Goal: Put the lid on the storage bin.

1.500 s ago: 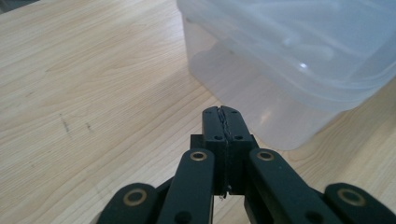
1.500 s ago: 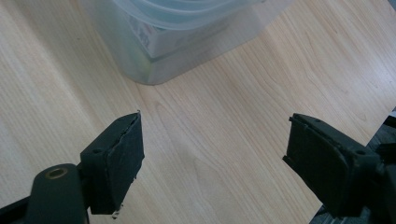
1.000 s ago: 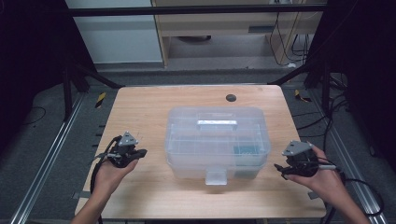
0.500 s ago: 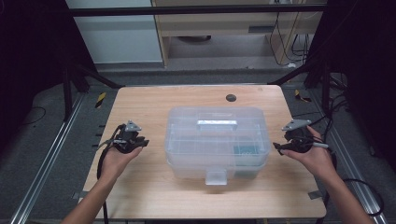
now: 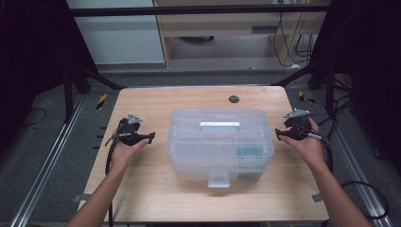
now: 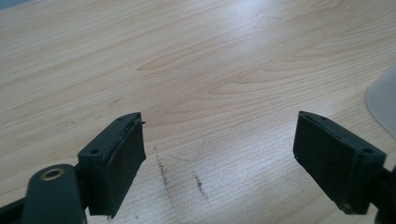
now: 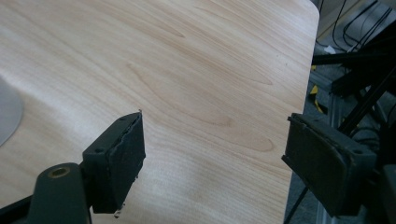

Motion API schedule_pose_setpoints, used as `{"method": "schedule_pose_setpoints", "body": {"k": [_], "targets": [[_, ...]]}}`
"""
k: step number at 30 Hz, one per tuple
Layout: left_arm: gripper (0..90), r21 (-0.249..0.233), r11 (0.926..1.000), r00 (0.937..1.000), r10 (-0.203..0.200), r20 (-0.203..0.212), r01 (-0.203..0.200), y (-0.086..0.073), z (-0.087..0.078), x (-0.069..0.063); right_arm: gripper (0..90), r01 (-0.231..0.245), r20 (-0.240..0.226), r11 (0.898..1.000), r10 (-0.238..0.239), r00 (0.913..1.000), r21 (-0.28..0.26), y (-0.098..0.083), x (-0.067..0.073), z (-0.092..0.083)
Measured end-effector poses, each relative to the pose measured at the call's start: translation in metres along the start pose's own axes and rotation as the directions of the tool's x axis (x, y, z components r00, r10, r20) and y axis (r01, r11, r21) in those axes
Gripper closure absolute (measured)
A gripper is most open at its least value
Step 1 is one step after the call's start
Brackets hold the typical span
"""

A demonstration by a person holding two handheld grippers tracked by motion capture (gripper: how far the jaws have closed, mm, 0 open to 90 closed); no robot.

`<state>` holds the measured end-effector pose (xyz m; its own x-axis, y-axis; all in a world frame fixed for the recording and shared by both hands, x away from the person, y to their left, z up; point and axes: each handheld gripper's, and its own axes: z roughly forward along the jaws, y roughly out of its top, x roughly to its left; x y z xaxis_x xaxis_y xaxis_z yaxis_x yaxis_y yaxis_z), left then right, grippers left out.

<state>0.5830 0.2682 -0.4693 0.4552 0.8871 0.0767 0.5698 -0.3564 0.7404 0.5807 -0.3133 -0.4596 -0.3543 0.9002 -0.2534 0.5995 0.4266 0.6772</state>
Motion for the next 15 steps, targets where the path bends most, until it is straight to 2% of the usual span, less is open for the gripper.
{"method": "schedule_pose_setpoints", "body": {"k": [2, 3, 4, 6, 8, 9, 10, 11, 14, 15], "targets": [[13.9, -0.002, 1.0, 1.0, -0.007, -0.001, 0.007, -0.001, 0.004, 0.001, 20.3, -0.059, -0.015, 0.998, 0.059, 0.9981, -0.006, -0.001, -0.004, 0.006], [13.4, -0.002, 1.0, 1.0, -0.007, -0.001, 0.007, -0.001, 0.004, 0.001, 20.3, -0.059, -0.015, 0.998, 0.059, 0.9981, -0.006, -0.001, -0.004, 0.006], [12.7, -0.005, 0.9995, 0.9995, -0.03, 0.0, 0.03, -0.003, 0.009, 0.002, 20.3, -0.099, -0.021, 0.995, 0.099, 0.9949, -0.011, -0.003, -0.006, 0.01], [11.3, 0.006, 0.999, 0.999, -0.044, 0.004, 0.044, -0.005, 0.014, 0.004, 20.3, -0.136, -0.026, 0.991, 0.136, 0.9904, -0.017, -0.006, -0.008, 0.015], [10.0, 0.0, 0.9986, 0.9986, -0.053, 0.0, 0.053, -0.007, 0.017, 0.004, 20.3, -0.183, -0.046, 0.983, 0.182, 0.9822, -0.028, -0.01, -0.009, 0.02], [9.7, 0.0, 0.9986, 0.9986, -0.053, 0.0, 0.053, -0.007, 0.017, 0.004, 20.3, -0.183, -0.046, 0.983, 0.182, 0.9822, -0.028, -0.01, -0.009, 0.02], [9.7, -0.004, 0.9983, 0.9983, -0.058, -0.003, 0.058, -0.008, 0.019, 0.004, 20.1, -0.209, -0.057, 0.977, 0.207, 0.9767, -0.035, -0.012, -0.009, 0.022], [8.3, -0.005, 0.9981, 0.9981, -0.061, -0.005, 0.061, -0.009, 0.021, 0.004, 19.3, -0.215, -0.057, 0.976, 0.214, 0.9752, -0.029, -0.015, -0.008, 0.026], [7.6, 0.002, 0.9978, 0.9977, -0.066, -0.012, 0.066, -0.011, 0.025, 0.004, 17.8, -0.222, -0.061, 0.974, 0.22, 0.9735, -0.031, -0.016, -0.006, 0.03], [7.3, 0.009, 0.9969, 0.9968, -0.079, -0.011, 0.079, -0.013, 0.028, 0.004, 17.7, -0.229, -0.059, 0.973, 0.227, 0.9721, -0.031, -0.017, -0.005, 0.031]]}}
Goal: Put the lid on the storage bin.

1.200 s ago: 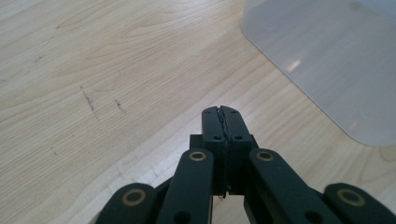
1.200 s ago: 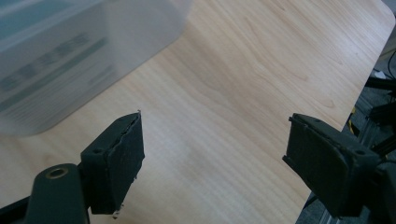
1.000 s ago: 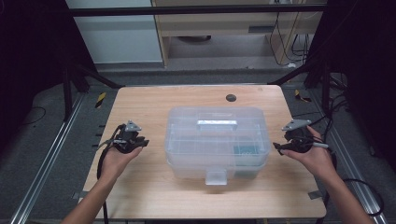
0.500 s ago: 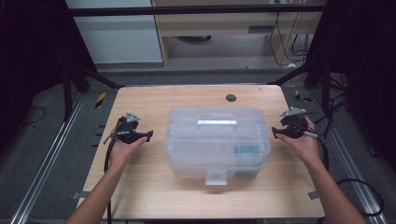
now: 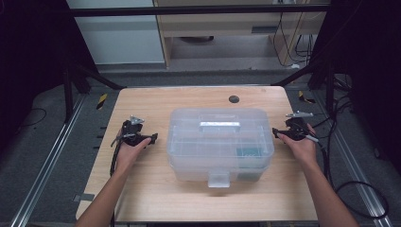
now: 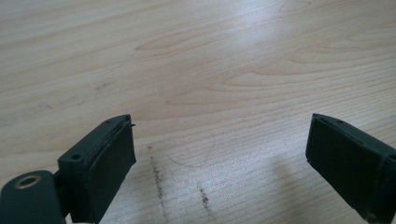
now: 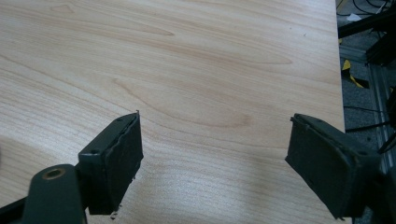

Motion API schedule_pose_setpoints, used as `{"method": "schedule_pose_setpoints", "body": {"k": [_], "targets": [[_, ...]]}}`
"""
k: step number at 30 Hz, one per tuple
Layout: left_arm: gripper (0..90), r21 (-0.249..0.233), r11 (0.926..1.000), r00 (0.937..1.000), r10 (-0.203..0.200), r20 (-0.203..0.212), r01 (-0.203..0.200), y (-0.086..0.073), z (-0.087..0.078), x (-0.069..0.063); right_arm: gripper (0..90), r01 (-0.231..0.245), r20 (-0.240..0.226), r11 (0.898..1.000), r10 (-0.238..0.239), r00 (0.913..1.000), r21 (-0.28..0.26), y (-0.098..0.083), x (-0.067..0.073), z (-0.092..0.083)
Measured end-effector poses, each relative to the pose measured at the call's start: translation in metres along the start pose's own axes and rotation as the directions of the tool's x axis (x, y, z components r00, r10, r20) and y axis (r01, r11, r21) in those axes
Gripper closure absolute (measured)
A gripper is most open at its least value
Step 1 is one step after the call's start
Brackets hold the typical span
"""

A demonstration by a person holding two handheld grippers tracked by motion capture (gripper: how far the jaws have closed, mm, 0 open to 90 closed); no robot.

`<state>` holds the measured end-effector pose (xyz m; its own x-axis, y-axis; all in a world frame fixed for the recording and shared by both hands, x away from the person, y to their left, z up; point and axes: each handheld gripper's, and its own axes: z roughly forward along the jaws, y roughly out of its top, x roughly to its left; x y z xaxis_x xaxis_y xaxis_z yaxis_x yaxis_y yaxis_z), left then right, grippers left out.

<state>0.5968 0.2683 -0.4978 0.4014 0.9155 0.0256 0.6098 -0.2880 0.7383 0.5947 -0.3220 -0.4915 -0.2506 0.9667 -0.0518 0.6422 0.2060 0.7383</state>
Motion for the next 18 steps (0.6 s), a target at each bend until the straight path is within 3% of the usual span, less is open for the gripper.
{"method": "schedule_pose_setpoints", "body": {"k": [6, 9, 10, 13, 14, 18], "targets": [[7.2, 0.001, 0.9986, 0.9986, -0.053, 0.0, 0.053, -0.006, 0.005, 0.002, 16.6, -0.025, -0.008, 1.0, 0.025, 0.9996, 0.008, -0.005, 0.003, 0.006], [7.3, 0.006, 0.9987, 0.9987, -0.05, -0.007, 0.05, -0.006, 0.005, 0.001, 15.8, -0.031, -0.019, 0.999, 0.032, 0.9993, 0.022, -0.01, 0.005, 0.01], [7.3, 0.016, 0.9996, 0.9995, -0.023, -0.019, 0.024, -0.007, 0.005, -0.001, 15.6, -0.05, -0.023, 0.999, 0.05, 0.9985, 0.008, -0.013, 0.005, 0.011], [5.3, 0.023, 0.9996, 0.9997, -0.016, -0.016, 0.017, -0.007, 0.005, -0.001, 14.2, -0.055, -0.023, 0.998, 0.055, 0.9983, -0.01, -0.015, 0.005, 0.011], [5.0, 0.021, 0.9995, 0.9997, -0.022, -0.013, 0.022, -0.007, 0.006, -0.001, 4.5, -0.082, 0.007, 0.997, 0.082, 0.9966, 0.006, -0.015, 0.008, 0.012], [2.9, 0.026, 0.9992, 0.9993, -0.028, -0.022, 0.029, -0.007, 0.006, -0.002, 0.2, -0.097, 0.03, 0.995, 0.097, 0.9949, 0.026, -0.014, 0.013, 0.013]]}}
